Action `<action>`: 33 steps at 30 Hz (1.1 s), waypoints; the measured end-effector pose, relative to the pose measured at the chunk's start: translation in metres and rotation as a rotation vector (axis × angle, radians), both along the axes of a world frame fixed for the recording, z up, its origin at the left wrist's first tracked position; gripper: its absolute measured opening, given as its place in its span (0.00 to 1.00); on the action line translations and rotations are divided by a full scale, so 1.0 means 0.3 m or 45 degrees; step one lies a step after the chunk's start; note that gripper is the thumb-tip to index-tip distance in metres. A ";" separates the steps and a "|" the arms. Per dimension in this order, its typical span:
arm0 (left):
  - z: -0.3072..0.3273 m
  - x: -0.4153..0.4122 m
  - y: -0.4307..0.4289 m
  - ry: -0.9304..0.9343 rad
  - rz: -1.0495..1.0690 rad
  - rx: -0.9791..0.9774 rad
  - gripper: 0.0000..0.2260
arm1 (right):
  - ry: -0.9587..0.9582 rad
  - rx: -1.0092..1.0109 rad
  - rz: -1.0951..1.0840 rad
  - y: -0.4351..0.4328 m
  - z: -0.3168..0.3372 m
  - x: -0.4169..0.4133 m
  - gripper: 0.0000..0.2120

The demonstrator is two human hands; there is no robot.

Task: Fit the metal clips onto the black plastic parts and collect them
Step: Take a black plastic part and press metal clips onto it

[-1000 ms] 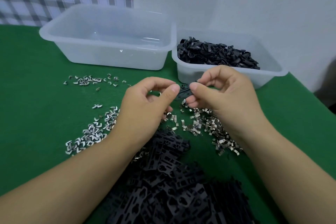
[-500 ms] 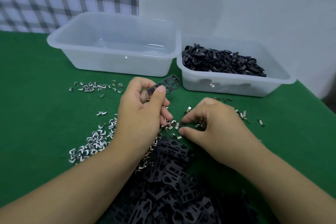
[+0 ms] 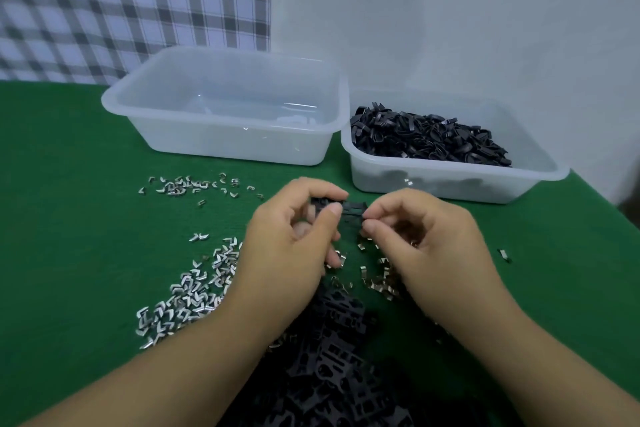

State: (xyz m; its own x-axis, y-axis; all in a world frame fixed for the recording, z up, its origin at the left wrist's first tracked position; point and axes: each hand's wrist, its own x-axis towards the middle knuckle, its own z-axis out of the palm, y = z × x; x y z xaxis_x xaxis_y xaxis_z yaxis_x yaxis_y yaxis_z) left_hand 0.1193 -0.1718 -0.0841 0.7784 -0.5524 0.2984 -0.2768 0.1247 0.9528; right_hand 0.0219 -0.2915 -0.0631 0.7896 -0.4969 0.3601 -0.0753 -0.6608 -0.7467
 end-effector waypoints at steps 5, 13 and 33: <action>-0.003 -0.006 -0.002 -0.051 -0.044 0.105 0.06 | -0.114 -0.016 -0.043 -0.006 0.001 -0.003 0.07; 0.007 -0.014 -0.002 -0.202 -0.043 0.160 0.05 | -0.129 -0.128 0.073 0.009 0.006 -0.007 0.07; 0.002 -0.015 -0.008 0.229 -0.128 -0.042 0.10 | -0.323 -0.438 -0.109 -0.001 -0.008 -0.005 0.03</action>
State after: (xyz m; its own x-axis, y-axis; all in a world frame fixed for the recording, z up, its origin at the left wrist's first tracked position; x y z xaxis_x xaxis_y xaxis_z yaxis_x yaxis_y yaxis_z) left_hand 0.1148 -0.1741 -0.0833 0.7620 -0.6224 0.1788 -0.0868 0.1754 0.9807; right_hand 0.0202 -0.2916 -0.0655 0.6156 -0.3742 0.6935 0.0167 -0.8737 -0.4863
